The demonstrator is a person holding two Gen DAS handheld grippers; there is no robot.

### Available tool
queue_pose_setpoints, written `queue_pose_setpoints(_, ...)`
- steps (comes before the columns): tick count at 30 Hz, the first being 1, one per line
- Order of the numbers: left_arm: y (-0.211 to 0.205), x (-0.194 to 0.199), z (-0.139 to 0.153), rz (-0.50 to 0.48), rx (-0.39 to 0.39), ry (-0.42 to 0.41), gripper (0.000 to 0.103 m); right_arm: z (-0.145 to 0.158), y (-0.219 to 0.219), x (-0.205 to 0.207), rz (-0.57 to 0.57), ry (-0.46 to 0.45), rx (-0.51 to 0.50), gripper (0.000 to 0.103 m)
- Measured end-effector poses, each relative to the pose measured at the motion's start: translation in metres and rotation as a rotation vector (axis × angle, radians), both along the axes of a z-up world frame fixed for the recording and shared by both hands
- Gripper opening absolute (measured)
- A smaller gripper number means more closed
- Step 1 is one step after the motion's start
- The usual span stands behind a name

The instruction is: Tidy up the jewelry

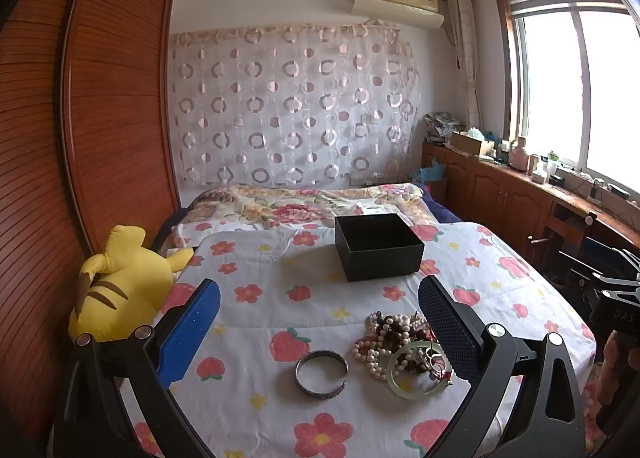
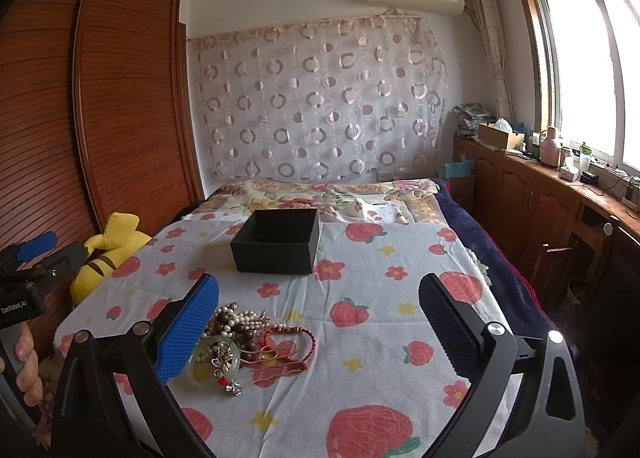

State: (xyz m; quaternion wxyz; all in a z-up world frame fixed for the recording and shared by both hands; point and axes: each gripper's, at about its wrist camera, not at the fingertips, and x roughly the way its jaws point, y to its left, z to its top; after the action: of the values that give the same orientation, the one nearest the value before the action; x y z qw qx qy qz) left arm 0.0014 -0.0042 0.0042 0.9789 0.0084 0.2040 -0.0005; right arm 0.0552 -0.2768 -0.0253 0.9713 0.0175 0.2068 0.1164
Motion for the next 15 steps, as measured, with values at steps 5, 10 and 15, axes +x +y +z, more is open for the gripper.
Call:
queue_pose_setpoints(5,0.0006,-0.004,0.0014,0.02,0.024,-0.011,0.096,0.0003,-0.0006,-0.0001,-0.001,-0.001,-0.001,0.101)
queue_pose_setpoints(10,-0.0038,-0.0051,0.008,-0.006,0.001,-0.001,0.096,-0.0004,-0.0002,0.0,-0.001,-0.001,-0.001,0.101)
queue_pose_setpoints(15,-0.0025,-0.0031,0.0016,-0.008,-0.001,-0.003,0.096,-0.0011,0.0002,0.0001,0.0,-0.002,-0.002,0.101)
